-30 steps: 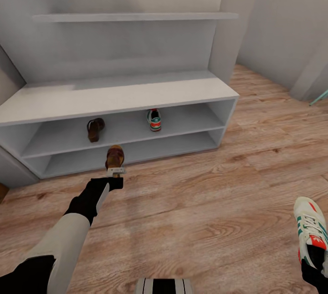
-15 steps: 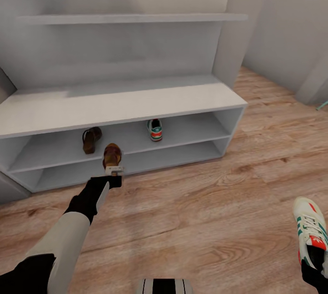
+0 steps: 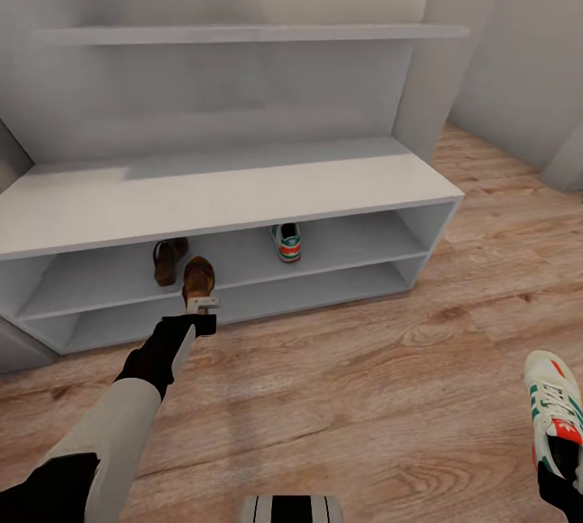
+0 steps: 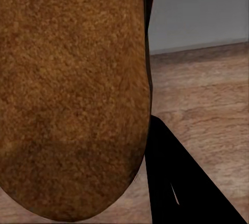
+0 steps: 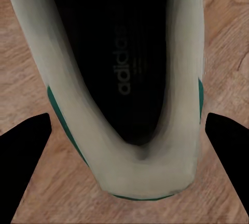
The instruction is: Pick up the two gym shoes and the two sandals from the corridor floor and place them onto the hallstand (shoe rack) in the corridor, making sure they are on the rack and not on the floor. Arrange them so the two gym shoes are next to each other and the two sandals are next to each other.
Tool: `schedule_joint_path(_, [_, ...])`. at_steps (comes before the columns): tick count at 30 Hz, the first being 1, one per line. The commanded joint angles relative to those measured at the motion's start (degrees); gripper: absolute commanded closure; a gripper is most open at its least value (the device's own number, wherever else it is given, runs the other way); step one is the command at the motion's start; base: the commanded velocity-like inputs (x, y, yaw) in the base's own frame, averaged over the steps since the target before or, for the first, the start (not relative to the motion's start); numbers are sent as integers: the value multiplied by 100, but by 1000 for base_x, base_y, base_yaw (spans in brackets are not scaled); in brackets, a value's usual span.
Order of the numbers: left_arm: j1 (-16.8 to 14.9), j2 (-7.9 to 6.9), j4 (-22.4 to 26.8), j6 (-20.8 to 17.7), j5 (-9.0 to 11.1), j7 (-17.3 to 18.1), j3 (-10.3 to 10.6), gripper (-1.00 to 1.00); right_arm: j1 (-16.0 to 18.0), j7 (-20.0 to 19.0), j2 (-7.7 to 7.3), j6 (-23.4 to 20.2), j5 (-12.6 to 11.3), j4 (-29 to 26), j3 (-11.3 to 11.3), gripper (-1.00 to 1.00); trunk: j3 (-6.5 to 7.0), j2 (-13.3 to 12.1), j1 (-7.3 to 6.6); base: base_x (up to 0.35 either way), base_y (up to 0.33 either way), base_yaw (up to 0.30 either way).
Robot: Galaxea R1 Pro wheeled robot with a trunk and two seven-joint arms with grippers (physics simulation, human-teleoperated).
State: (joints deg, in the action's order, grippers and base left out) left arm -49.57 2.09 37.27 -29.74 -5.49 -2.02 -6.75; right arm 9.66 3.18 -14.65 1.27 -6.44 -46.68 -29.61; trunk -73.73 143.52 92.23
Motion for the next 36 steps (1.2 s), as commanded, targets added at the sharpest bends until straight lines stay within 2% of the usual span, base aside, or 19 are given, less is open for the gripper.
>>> schedule_joint_path(1, [0,6,9,-32,-75,26,-30,100,1,16,-2,13,-60,1,10,100,-4,1,2,279,1,4])
schedule_joint_path(18, [8,-7,17,-32,-75,27,-37,100,1,18,-17,13,-60,9,8,100,-4,1,2,236,0,0])
schedule_joint_path(30, [17,-7,10,-24,-75,33,-45,100,1,20,-20,13,-60,9,-1,100,-4,1,2,118,40,0])
schedule_joint_path(36, [18,-7,8,-23,-75,35,-53,100,1,19,-20,10,-60,9,-166,100,-4,1,2,25,15,0])
